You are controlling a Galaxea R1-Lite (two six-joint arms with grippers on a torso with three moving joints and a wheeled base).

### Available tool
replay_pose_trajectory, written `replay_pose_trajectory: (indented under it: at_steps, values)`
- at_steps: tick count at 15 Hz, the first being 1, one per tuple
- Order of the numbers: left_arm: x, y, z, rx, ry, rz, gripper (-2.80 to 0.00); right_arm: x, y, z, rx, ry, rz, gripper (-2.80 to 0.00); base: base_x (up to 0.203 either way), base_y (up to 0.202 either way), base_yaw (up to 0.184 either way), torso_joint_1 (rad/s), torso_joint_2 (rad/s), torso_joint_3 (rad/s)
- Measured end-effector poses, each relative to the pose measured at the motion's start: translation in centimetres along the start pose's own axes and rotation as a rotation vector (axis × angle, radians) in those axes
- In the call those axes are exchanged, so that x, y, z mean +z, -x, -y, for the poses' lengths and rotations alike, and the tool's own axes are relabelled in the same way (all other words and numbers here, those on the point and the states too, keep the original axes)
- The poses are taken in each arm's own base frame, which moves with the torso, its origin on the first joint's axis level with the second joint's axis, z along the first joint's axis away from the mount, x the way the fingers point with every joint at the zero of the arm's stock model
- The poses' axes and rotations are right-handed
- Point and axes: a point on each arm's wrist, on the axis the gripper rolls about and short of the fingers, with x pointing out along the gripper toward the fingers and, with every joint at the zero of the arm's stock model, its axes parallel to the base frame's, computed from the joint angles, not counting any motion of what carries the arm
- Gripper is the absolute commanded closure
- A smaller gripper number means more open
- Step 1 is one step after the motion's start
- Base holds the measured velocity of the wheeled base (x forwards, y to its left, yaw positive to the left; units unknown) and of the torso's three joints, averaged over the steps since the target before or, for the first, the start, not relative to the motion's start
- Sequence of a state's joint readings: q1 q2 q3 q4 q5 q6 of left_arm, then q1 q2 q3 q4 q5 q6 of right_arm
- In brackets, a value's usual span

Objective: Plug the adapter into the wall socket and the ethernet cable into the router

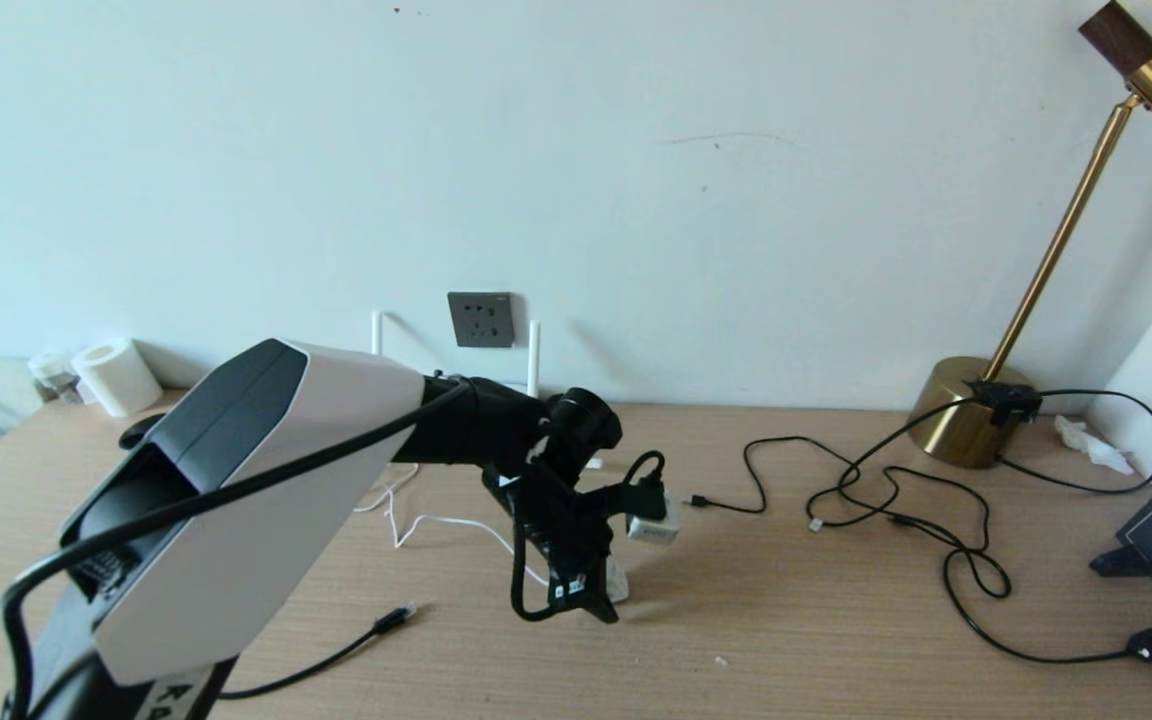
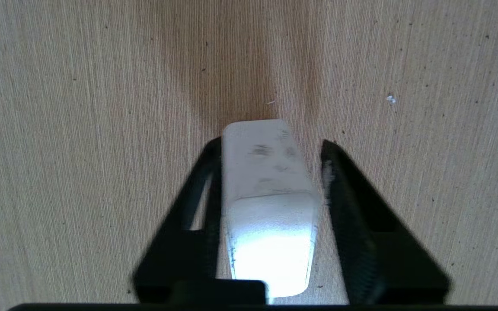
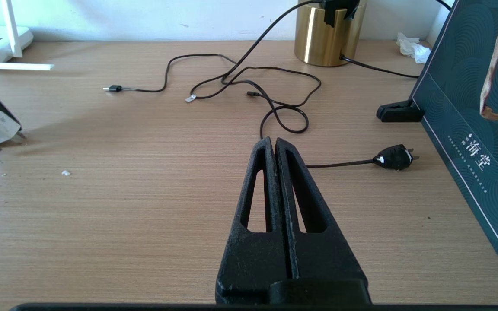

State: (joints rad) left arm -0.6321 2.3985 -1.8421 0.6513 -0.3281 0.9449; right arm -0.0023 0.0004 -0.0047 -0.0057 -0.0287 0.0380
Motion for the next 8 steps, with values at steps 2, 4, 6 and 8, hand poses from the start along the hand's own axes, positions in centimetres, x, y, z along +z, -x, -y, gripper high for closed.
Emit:
replay_pose_trajectory:
  at_steps: [2,4,6,8]
  values:
    - [-0.07,-0.01,0.09,-0.009,0.004,-0.006,0.0,0.0,0.0,0.0,0.0,0.0,0.0,0.0,0.0,0.0,0.0,0.0,0.0,0.0]
    - [-0.12,0.0,0.13,-0.013,0.004,-0.01,0.0,0.0,0.0,0.0,0.0,0.0,0.0,0.0,0.0,0.0,0.0,0.0,0.0,0.0]
    - [-0.14,0.06,0.21,-0.019,0.006,-0.014,0.0,0.0,0.0,0.0,0.0,0.0,0.0,0.0,0.0,0.0,0.0,0.0,0.0,0.0]
    - [-0.14,0.08,0.24,-0.02,0.004,-0.014,0.0,0.0,0.0,0.0,-0.001,0.0,0.0,0.0,0.0,0.0,0.0,0.0,0.0,0.0]
